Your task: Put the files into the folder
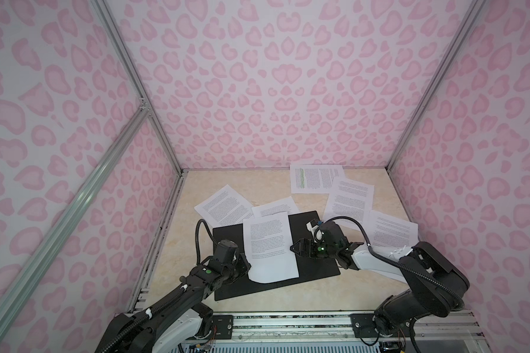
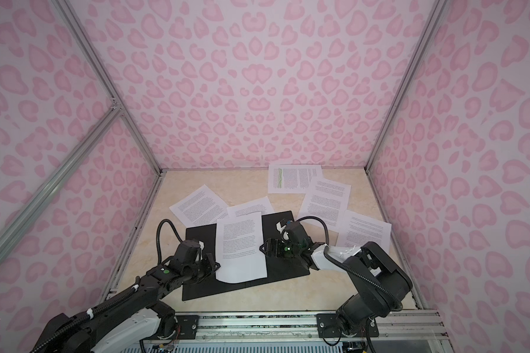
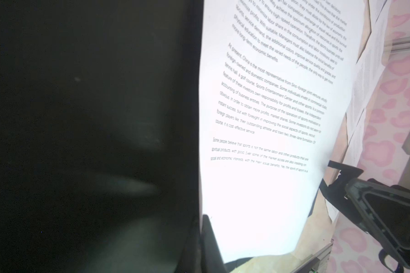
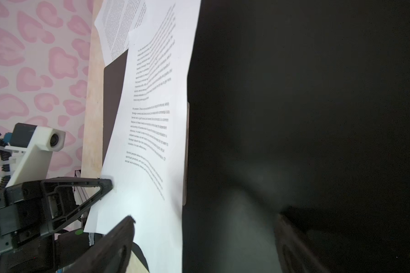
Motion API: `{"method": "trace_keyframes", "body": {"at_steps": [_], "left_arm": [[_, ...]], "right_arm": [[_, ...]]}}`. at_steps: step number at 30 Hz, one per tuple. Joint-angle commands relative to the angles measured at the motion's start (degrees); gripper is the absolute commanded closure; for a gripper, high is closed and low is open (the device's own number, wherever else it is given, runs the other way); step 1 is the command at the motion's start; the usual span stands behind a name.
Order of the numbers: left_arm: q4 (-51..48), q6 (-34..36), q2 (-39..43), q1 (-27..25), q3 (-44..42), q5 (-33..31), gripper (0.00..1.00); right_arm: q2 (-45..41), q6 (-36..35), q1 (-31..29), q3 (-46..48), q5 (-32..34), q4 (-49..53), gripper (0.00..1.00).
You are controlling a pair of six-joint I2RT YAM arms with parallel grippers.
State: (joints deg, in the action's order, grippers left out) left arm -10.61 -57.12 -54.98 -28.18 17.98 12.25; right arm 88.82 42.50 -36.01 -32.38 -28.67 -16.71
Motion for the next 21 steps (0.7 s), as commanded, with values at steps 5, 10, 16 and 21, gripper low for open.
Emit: {"method": "trace_keyframes", "body": {"at_steps": [5, 10, 16, 21], "left_arm": [[2.0, 2.3, -0.8, 0.0, -0.1, -0.2, 0.97], [2.8, 2.3, -0.3, -0.2, -0.1, 0.1, 0.97], [4.0, 2.2, -0.6, -0.7, 0.3, 0.6, 0.97], [5.4, 2.0, -1.9, -1.9, 1.3, 0.7, 0.97]], "right_arm": [[1.8, 1.3, -1.6, -0.3, -2.6, -3.1, 0.12], [3.5, 2.0, -2.4, -1.8, -4.2, -3.9, 0.26], [5.4, 4.8, -2.7, -1.5, -6.8, -8.3, 0.44], [5.8, 5.1, -2.6, -1.6, -7.1, -8.5, 0.55]]}}
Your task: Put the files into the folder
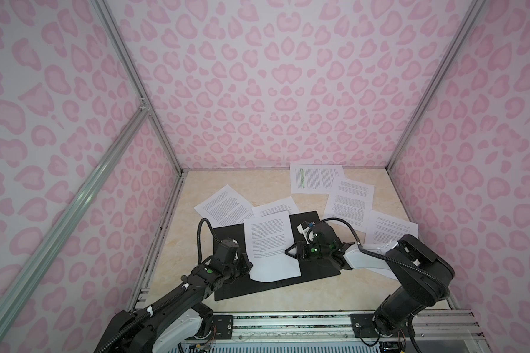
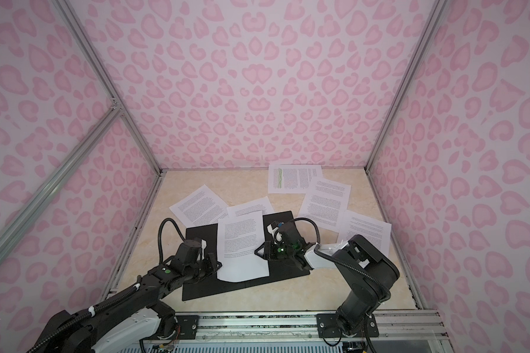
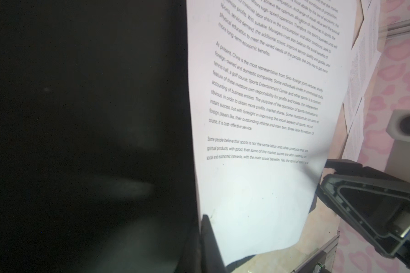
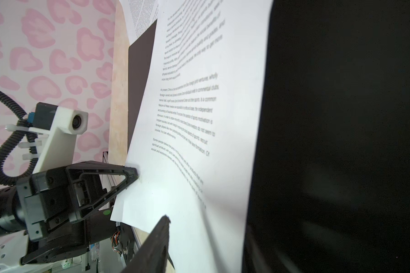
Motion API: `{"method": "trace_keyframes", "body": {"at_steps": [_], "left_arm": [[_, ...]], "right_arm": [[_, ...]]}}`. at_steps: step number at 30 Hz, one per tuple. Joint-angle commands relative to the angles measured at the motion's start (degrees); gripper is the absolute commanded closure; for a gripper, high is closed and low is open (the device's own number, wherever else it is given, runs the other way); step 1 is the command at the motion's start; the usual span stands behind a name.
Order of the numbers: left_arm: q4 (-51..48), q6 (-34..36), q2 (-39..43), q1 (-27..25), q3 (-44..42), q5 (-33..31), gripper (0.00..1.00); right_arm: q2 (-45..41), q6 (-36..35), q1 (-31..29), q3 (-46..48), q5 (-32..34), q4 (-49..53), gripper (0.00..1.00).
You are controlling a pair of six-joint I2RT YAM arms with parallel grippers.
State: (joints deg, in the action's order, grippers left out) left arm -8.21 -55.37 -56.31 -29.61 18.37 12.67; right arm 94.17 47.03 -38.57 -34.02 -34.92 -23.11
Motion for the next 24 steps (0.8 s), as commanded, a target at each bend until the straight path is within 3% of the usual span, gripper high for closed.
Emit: {"method": "trace_keyframes", "body": {"at_steps": [1, 10, 17, 19, 20, 23, 24], "left_arm": [[3.3, 0.2, -1.0, -0.8, 1.1, 0.2, 0.97], [6.0, -0.4, -3.6, -1.9, 1.6, 0.1, 0.97], [7.7, -0.4, -4.5, -2.2, 1.7, 0.9, 0.94], [7.1, 0.5, -3.8, -2.2, 2.4, 1.0, 0.82], [6.5, 1.1, -3.1, -2.2, 2.8, 1.1, 0.69], [2.2, 3.7, -0.1, -2.2, 5.4, -0.1, 0.04], [0.5, 4.9, 1.3, -2.2, 6.2, -1.0, 0.02]], "right_arm": [[0.4, 0.6, 0.0, 0.0, -0.7, -1.9, 0.57], [-0.2, 0.6, 0.8, 0.4, -0.8, -0.8, 0.72], [-0.5, 0.2, 1.7, 0.6, -1.3, 0.4, 1.0], [-1.4, -0.7, 2.2, 0.5, -1.6, 2.2, 1.0], [-2.1, -1.5, 2.7, 0.5, -1.8, 3.5, 1.0], [-5.6, -5.4, 4.7, 0.0, -2.3, 10.2, 1.0], [-7.0, -7.2, 5.5, -0.4, -2.0, 13.5, 1.0]]}}
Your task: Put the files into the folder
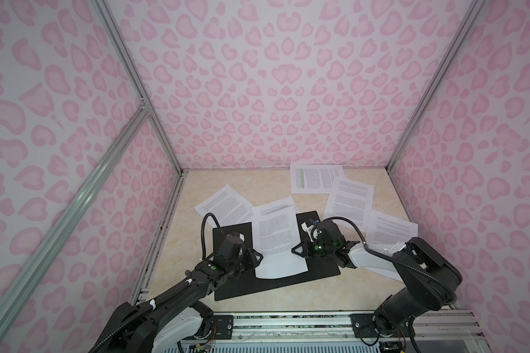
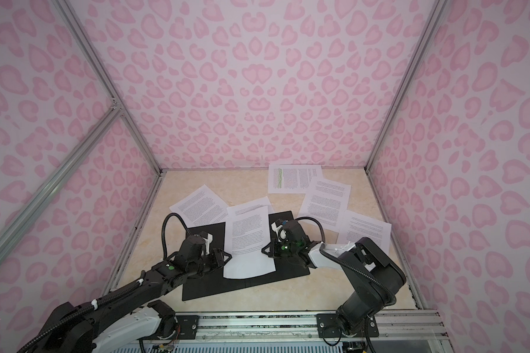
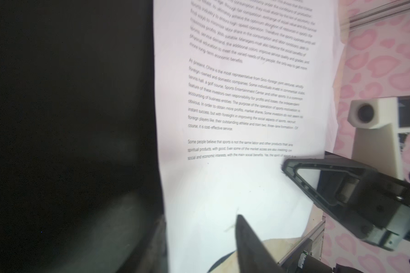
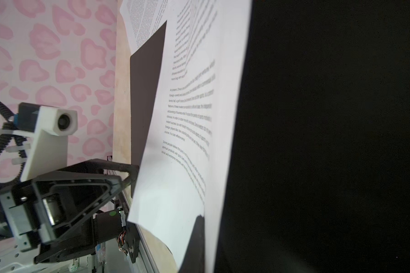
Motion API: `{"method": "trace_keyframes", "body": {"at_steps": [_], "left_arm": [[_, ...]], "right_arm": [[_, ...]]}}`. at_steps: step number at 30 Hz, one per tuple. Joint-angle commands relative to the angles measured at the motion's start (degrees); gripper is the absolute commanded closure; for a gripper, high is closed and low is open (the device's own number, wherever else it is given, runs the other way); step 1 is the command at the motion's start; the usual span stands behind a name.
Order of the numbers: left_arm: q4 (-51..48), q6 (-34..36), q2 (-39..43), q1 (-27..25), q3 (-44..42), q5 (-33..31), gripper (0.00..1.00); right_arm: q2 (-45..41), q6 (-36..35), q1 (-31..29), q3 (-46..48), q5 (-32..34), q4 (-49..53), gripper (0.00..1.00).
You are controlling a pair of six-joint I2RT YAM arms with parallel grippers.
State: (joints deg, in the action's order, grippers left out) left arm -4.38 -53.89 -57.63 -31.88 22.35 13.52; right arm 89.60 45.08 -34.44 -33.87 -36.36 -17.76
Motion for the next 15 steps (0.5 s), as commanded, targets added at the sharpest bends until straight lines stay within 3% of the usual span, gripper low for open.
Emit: {"method": "trace_keyframes", "body": {"at_steps": [1, 3, 7, 11, 15], "left_arm": [[-5.5, 4.7, 4.4, 0.1, 3.3, -3.0, 0.02], [-9.8, 7.1, 7.9, 0.1, 5.4, -5.8, 0.02], [-17.6, 13.4, 12.9, 0.2, 10.6, -11.7, 0.02], [-20.2, 18.0, 13.8, 0.3, 12.1, -18.9, 0.02], [-14.0, 18.1, 13.8, 0.3, 7.7, -19.6, 0.02]], "right_arm": [[-4.4, -8.0, 2.3, -1.5, 0.5, 13.3, 1.0], [-7.6, -14.0, 3.8, -4.2, 5.2, 25.2, 1.0], [-11.9, -22.7, 5.4, -9.4, 22.6, 45.0, 1.0], [-11.0, -23.8, 7.5, -10.8, 27.8, 48.6, 1.0], [-8.9, -24.8, 7.5, -11.5, 28.1, 47.9, 1.0]]}}
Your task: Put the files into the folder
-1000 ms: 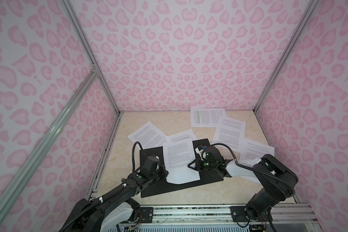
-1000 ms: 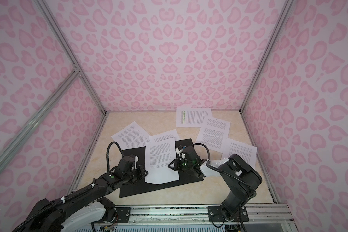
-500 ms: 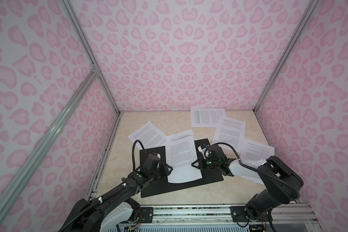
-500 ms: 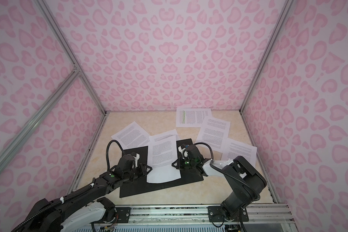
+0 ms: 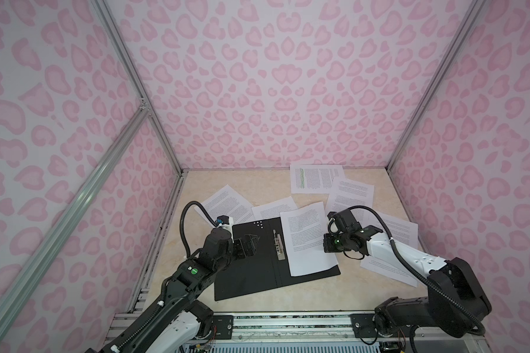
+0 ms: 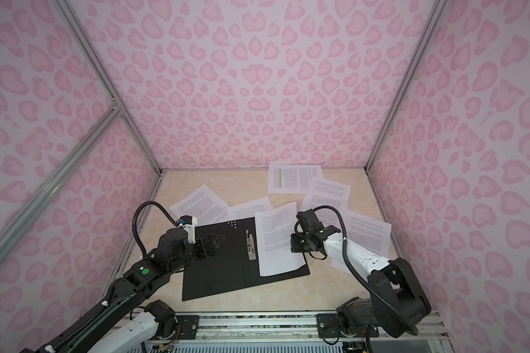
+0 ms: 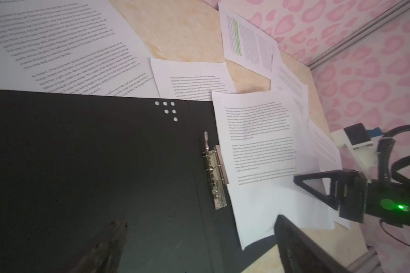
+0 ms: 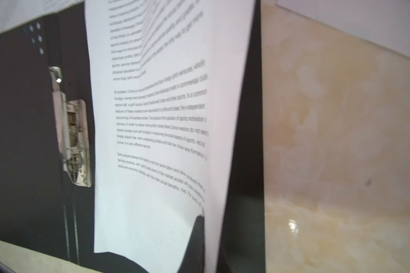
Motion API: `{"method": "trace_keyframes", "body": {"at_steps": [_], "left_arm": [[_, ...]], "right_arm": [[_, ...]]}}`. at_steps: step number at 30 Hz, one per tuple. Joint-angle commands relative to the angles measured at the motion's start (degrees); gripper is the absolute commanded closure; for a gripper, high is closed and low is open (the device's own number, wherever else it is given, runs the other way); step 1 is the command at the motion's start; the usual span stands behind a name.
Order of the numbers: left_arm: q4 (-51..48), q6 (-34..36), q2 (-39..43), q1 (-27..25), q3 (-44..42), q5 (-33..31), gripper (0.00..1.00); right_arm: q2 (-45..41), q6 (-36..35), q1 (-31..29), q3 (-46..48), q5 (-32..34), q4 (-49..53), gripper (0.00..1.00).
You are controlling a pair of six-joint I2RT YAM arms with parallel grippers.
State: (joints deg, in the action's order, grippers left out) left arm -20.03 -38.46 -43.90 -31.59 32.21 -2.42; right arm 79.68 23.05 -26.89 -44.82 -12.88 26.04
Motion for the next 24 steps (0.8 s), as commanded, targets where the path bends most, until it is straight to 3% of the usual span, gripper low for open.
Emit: {"method": "trace_keyframes", "body": {"at_steps": [1, 8, 12, 24], "left_arm": [[2.9, 2.8, 0.0, 0.0, -3.3, -3.6, 0.02], [7.8, 3.6, 2.0, 0.2, -8.6, -7.8, 0.03], [8.6, 3.7, 5.4, 0.1, -10.3, -5.8, 0.03], [6.9, 3.2, 7.2, 0.1, -11.1, -6.9, 0.03]], "right_arm": [[1.4, -2.9, 0.0, -0.9, 5.0, 4.3, 1.0], [0.9, -2.8, -0.9, 0.3, 0.6, 1.4, 1.0], [1.0, -3.0, -2.0, 0.4, -1.5, -0.6, 1.0], [1.3, -5.4, -6.2, -2.0, 1.8, 2.2, 1.0]]}}
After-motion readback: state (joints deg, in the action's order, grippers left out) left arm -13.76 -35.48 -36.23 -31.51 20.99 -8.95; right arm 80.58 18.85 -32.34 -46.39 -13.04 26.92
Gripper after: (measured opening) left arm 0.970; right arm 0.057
